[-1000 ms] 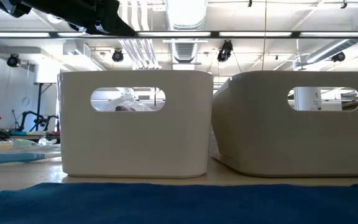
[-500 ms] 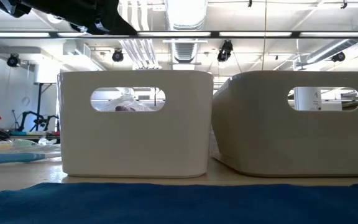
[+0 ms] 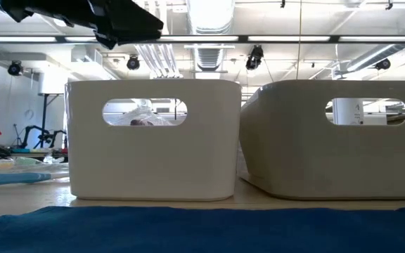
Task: Pick & Place Toothbrushes
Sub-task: Put the green toothbrush into the transparent bin
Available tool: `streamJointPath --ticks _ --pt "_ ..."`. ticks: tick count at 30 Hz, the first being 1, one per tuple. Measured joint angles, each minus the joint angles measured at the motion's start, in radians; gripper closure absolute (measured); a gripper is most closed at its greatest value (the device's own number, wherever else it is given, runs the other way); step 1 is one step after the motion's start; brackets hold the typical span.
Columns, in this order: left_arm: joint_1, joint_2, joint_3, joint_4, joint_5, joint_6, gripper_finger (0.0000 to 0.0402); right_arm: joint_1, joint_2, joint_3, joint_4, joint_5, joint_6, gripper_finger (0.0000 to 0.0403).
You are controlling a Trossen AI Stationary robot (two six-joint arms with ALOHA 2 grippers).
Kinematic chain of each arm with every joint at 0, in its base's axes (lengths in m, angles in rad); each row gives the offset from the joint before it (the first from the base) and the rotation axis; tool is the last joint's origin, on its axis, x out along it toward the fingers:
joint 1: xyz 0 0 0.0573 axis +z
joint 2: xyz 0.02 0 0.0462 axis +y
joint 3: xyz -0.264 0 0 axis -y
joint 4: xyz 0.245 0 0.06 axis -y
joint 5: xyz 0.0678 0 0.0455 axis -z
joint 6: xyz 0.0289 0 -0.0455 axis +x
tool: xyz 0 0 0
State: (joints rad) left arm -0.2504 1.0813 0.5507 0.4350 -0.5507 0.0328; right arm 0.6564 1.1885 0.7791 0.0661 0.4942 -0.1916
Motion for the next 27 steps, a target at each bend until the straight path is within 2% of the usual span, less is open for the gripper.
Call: streamJointPath --ticks 8,17,22,27 --pt "0.000 0.124 0.000 0.178 0.171 0.033 0.0183 -0.131 0.012 -0.017 0.300 -0.001 -0.096 0.0385" --pt "0.000 0.316 0.053 0.495 0.226 0.227 0.0183 -0.181 0.049 -0.068 0.567 -0.084 -0.188 0.0385" --pt "0.000 0.411 0.151 0.507 0.275 0.264 0.0183 -0.198 0.090 -0.122 0.773 -0.084 -0.255 0.0385" --pt "0.000 0.498 0.261 0.507 0.295 0.299 0.0183 -0.203 0.122 -0.151 0.839 -0.084 -0.277 0.0385"
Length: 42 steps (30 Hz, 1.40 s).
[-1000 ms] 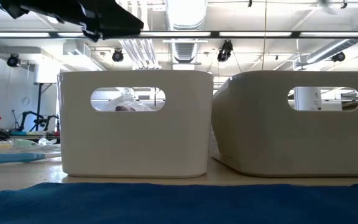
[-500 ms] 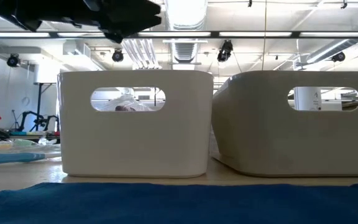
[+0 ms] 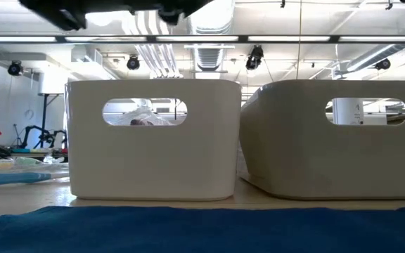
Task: Pick & Place Toothbrushes
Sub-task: Put the green toothbrush into the transparent bin
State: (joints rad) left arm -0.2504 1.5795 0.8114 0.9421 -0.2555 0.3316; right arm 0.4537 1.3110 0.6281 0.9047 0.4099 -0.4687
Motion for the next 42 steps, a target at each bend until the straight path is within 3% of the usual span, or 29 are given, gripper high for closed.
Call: streamJointPath --ticks 9,30,35,42 --pt "-0.002 0.094 0.139 -0.001 0.078 0.037 0.0183 0.000 -0.007 -0.006 0.014 0.000 -0.010 0.0385" --pt "0.000 0.150 0.238 -0.022 0.083 0.107 0.0186 -0.003 -0.007 -0.008 0.021 -0.019 -0.029 0.0385" --pt "0.000 0.150 0.255 -0.072 0.083 0.107 0.0219 -0.003 -0.007 -0.008 0.021 -0.021 -0.029 0.0385" --pt "0.002 0.150 0.257 -0.080 0.082 0.107 0.0295 -0.002 -0.006 -0.008 0.019 -0.022 -0.029 0.0385"
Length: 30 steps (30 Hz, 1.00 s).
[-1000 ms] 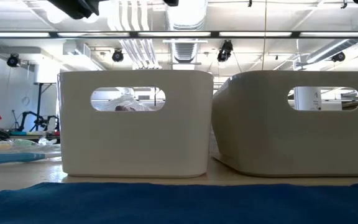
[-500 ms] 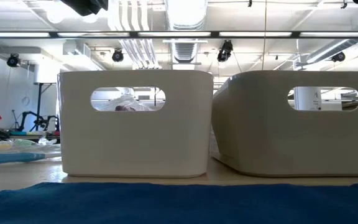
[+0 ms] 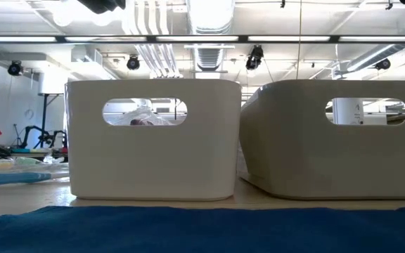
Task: Pick & Place Toothbrushes
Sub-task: Put the green toothbrush into the transparent bin
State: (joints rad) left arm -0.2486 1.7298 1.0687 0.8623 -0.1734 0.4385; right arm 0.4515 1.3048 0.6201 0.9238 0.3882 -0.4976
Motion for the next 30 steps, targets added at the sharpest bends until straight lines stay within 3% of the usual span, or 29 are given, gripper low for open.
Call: streamJointPath --ticks 9,22,30 --pt "0.001 0.000 0.000 0.000 -0.008 0.005 0.0371 0.000 0.000 0.000 0.000 -0.001 0.003 0.0385" --pt "0.000 0.000 0.000 -0.004 -0.030 -0.012 0.0370 0.000 0.000 -0.001 -0.005 0.003 0.001 0.0383" --pt "0.000 0.000 0.000 -0.009 -0.035 -0.015 0.0370 -0.001 0.000 -0.001 -0.018 0.003 0.015 0.0360"
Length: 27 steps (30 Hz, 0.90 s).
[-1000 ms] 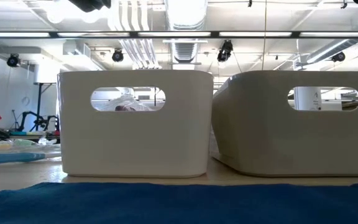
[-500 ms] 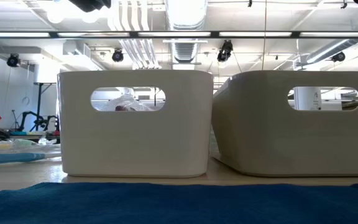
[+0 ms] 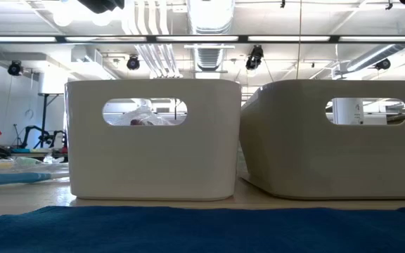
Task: Pick & Place Toothbrushes
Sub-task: Put the green toothbrush into the transparent bin
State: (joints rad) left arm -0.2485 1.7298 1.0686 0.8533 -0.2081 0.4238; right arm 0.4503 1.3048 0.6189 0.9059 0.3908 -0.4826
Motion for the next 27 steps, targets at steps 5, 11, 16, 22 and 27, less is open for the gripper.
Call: streamJointPath --ticks 5,11,16,22,27 --pt "0.000 0.000 0.000 -0.005 0.000 -0.002 0.0370 0.000 0.000 0.000 -0.007 0.001 0.031 0.0333" --pt "0.000 0.000 0.000 -0.017 0.000 -0.002 0.0370 0.000 0.000 0.000 -0.012 0.001 0.036 0.0279" --pt "0.000 0.000 -0.001 -0.027 0.000 -0.002 0.0369 0.000 -0.007 0.000 -0.037 0.011 0.045 0.0227" --pt "0.001 0.000 -0.001 -0.043 -0.023 -0.005 0.0369 0.003 -0.040 0.000 -0.108 0.172 0.038 0.0174" --pt "0.000 -0.017 -0.001 -0.123 -0.161 -0.030 0.0369 0.004 -0.126 0.000 -0.330 0.284 0.101 0.0146"
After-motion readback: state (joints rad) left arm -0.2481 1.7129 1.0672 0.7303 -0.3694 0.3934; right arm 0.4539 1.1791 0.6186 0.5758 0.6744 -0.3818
